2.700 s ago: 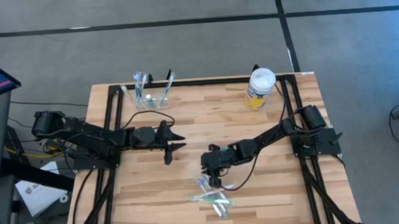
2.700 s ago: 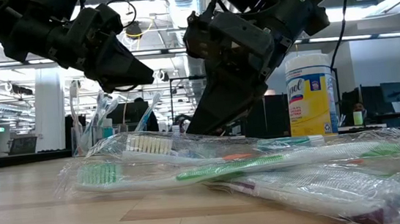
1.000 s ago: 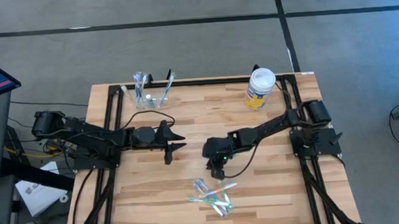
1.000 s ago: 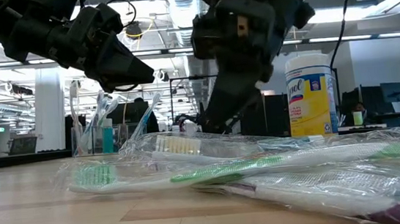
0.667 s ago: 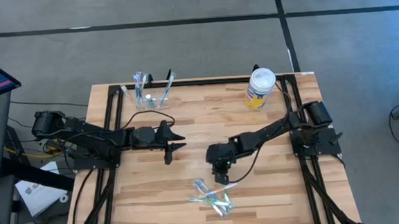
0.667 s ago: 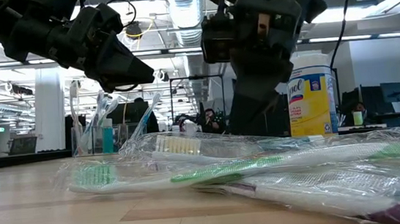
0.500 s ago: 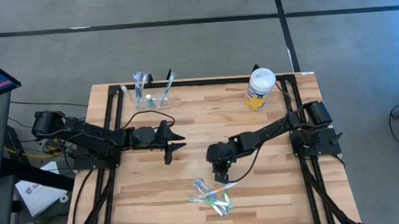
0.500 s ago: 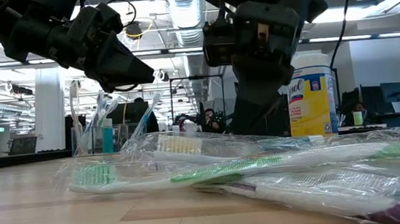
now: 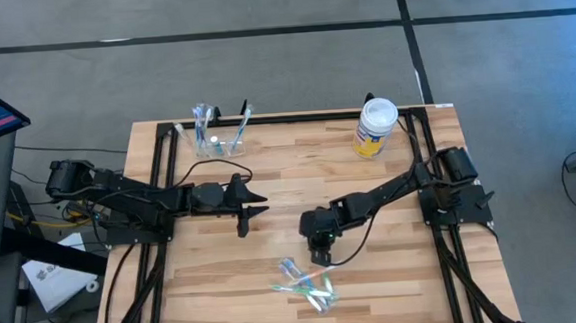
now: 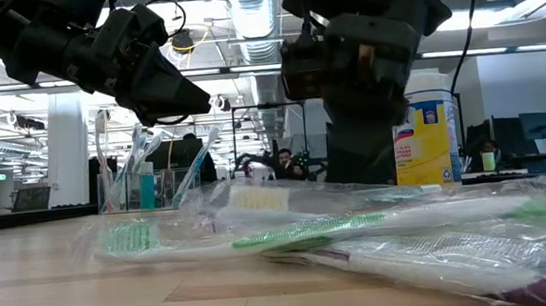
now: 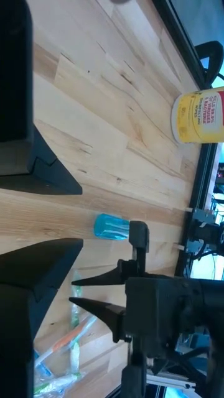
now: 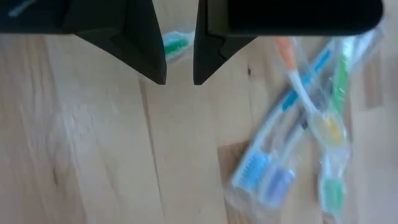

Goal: Pick & Place toothbrushing station
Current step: Put the green toothbrush into the transparent organizer

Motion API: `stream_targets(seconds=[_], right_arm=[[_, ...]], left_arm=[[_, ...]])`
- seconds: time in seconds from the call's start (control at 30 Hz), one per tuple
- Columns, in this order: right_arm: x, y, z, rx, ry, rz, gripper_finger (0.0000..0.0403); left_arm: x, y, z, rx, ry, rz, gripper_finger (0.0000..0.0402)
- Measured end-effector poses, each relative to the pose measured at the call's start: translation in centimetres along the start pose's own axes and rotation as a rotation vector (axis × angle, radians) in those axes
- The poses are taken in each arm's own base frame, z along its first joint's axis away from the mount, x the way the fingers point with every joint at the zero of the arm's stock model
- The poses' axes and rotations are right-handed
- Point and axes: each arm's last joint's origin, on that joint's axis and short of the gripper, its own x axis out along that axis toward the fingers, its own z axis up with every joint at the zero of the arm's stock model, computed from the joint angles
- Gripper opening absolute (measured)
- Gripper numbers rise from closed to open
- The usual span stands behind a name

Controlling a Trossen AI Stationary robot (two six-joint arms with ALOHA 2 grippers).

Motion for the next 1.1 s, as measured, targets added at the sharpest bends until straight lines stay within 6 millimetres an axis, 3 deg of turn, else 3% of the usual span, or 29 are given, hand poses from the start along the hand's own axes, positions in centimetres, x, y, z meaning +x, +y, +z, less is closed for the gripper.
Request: stream_targets(seconds=[0.13, 0.3, 0.5, 0.8, 1.1], right_arm=[[0.0, -0.1, 0.0, 0.0, -0.013, -0.035, 0.0066], [0.0, -0.1, -0.4, -0.024, 0.019, -0.06, 0.0009], [-0.1, 0.2, -0.7, -0.044, 0.017, -0.114, 0.0001], [-1.4, 2.2, 1.1, -0.15, -0.025, -0.106, 0.0], [-1.7, 1.2, 0.8, -0.124, 0.054, -0.175, 0.0005]], left_arm=[[0.0, 0.0, 0.0, 0.0, 0.0, 0.0, 0.0117], [0.0, 0.0, 0.0, 0.0, 0.0, 0.0, 0.0117], [0.0, 0.0, 0.0, 0.0, 0.0, 0.0, 0.0117], [0.0, 0.0, 0.0, 0.0, 0.0, 0.0, 0.0117], [0.0, 0.0, 0.0, 0.0, 0.0, 0.0, 0.0117]])
